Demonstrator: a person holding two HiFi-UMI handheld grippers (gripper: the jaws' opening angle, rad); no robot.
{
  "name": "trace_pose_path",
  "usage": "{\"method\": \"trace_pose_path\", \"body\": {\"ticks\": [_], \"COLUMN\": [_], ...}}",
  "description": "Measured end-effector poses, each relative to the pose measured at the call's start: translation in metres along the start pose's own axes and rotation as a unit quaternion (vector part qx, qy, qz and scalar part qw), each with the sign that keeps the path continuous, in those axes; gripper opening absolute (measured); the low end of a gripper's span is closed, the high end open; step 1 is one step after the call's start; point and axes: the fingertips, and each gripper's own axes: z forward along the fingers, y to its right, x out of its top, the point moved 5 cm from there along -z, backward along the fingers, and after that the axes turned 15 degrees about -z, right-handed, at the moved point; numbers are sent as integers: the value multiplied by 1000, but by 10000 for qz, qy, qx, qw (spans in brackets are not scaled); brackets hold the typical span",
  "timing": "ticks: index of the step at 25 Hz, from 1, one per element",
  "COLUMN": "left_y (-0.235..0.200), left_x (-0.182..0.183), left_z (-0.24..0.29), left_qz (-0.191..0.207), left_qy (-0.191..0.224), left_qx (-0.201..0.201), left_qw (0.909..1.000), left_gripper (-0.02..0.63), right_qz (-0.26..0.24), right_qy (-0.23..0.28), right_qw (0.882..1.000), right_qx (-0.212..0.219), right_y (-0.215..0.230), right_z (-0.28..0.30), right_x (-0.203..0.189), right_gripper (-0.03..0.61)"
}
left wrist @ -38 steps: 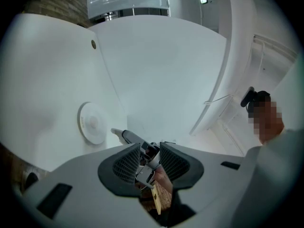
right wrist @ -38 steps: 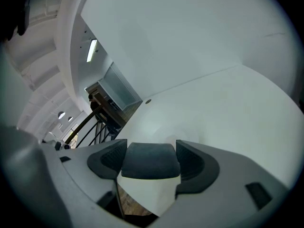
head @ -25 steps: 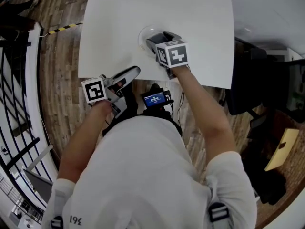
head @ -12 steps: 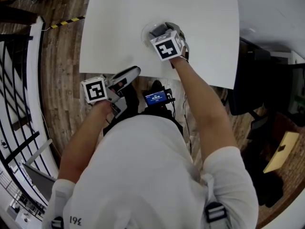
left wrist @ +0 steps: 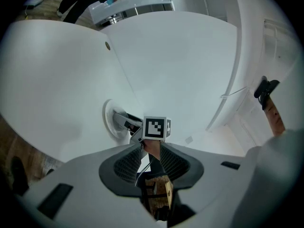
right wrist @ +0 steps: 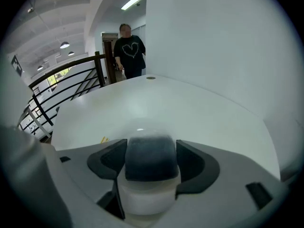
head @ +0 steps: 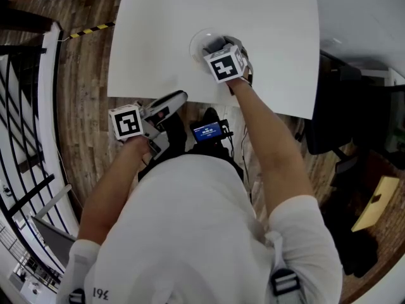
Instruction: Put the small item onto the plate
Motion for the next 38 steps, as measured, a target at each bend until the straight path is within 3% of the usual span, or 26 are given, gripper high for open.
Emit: {"method": "trace_pose_path", "body": {"ticks": [13, 27, 38], "left_y": [3, 7, 19], "left_x": [1, 4, 6], "left_z": [2, 2, 5], "left_qz": [62, 141, 259], "left_qy": [-79, -29, -55], "left_qx": [-12, -163, -346], "left_qw": [9999, 9998, 9991], "left_gripper": [117, 117, 117], "right_qz": [501, 457, 375], "right_qy": [-218, -30, 91], "right_qw": [9982, 9984, 9992], "right_qx": [262, 341, 83], "right_y": [-2, -11, -8], "right_z": [1, -13, -40], "right_x": [-6, 0, 3], "right_gripper": [313, 313, 313]}}
